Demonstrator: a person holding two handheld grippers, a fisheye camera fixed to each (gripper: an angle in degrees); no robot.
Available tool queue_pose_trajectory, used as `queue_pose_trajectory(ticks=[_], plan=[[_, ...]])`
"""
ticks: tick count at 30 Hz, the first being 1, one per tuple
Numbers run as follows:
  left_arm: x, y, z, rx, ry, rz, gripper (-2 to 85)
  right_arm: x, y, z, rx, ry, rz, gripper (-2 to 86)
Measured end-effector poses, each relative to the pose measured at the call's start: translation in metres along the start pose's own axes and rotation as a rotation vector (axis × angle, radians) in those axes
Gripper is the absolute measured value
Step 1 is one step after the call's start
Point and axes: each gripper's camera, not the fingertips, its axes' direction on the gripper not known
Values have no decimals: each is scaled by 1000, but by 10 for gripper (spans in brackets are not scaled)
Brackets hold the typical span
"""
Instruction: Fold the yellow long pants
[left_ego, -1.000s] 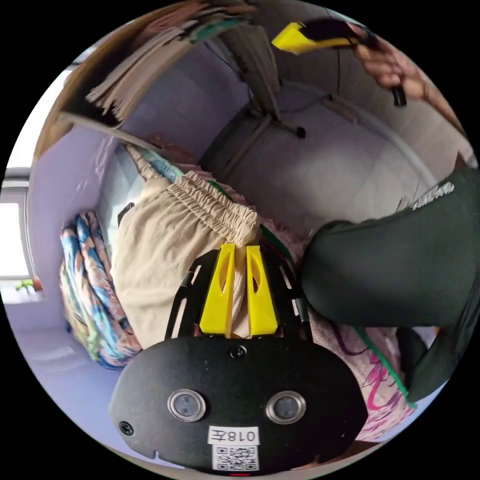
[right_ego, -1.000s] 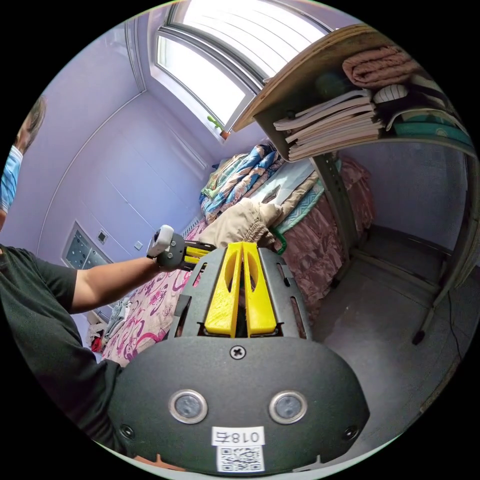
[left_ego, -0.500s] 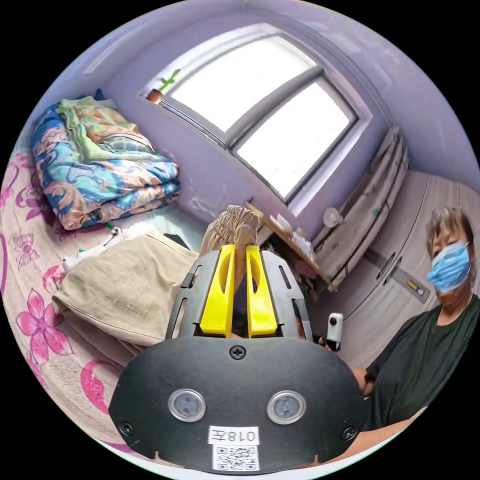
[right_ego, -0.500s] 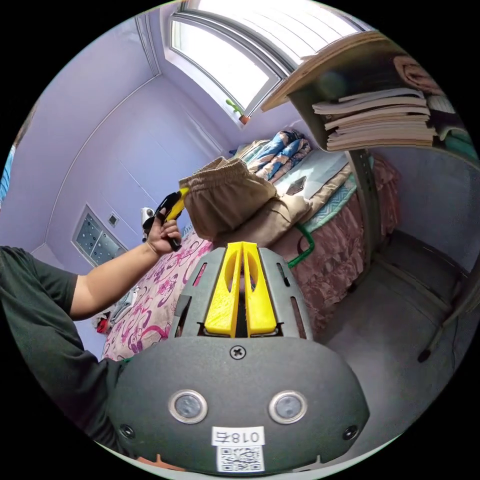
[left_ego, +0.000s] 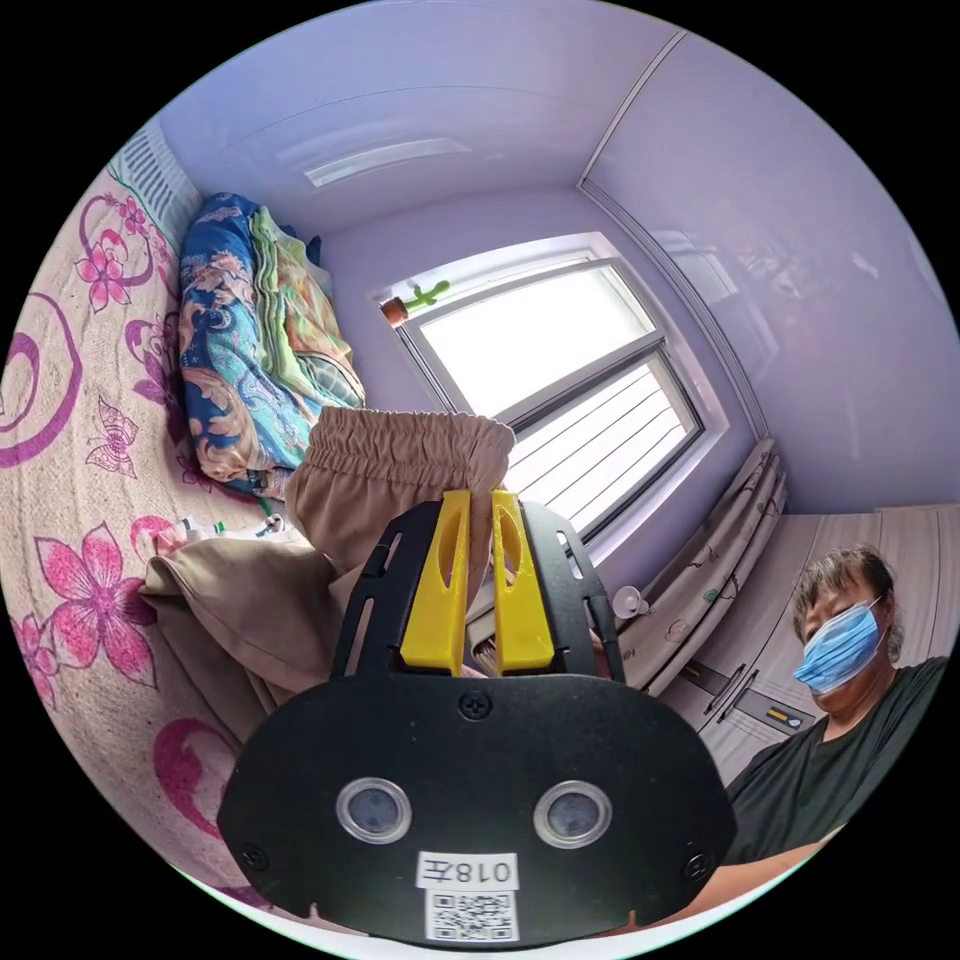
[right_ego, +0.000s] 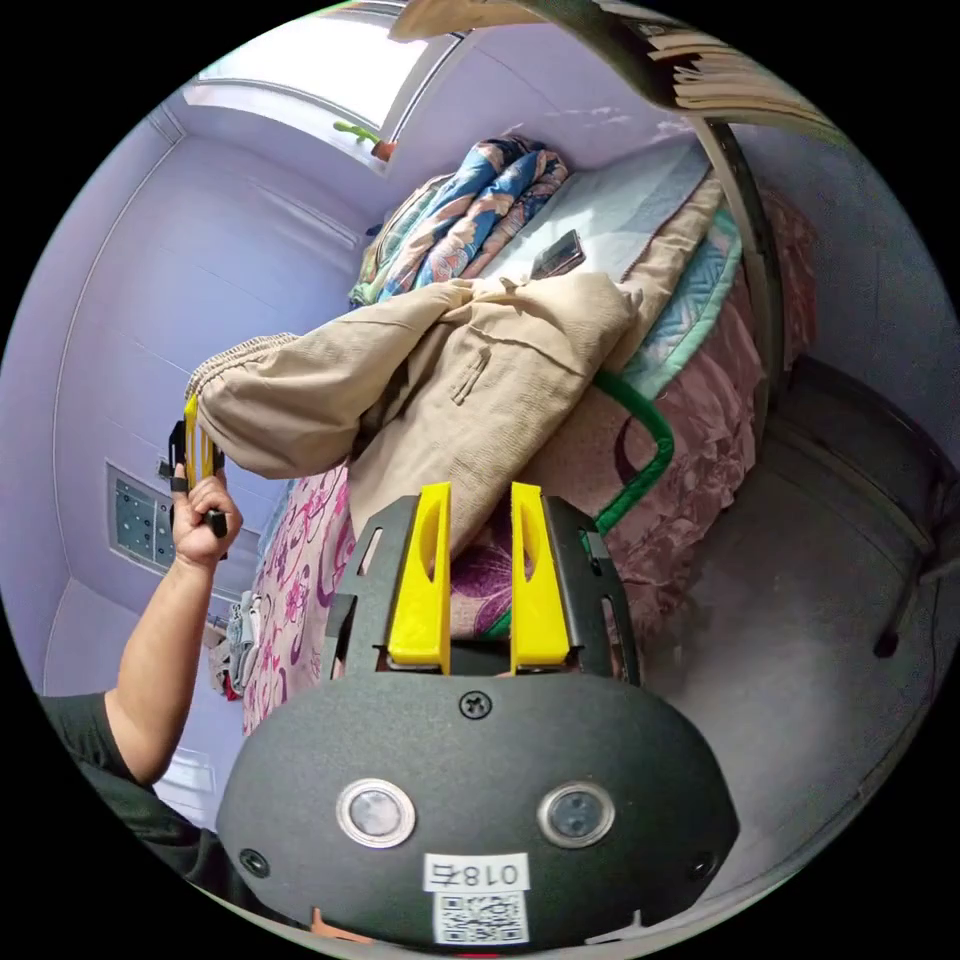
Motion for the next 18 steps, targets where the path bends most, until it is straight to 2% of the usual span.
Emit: queue_pose_trajectory(ticks=[4,11,14,18], plan=[[-54,15,-13,6,22,1,35,-10,-7,17,-29,-54,11,87],[-135,48,-30,25,62,-7,35,-44,-21,35,-66,40,-61,5],[-168,62,-42,41,74,-3,34,-64,-22,32,-34,73,-108,-2],[-210,74,-73,135,106,5,32,-85,-30,15,80,-30,-110,-6]])
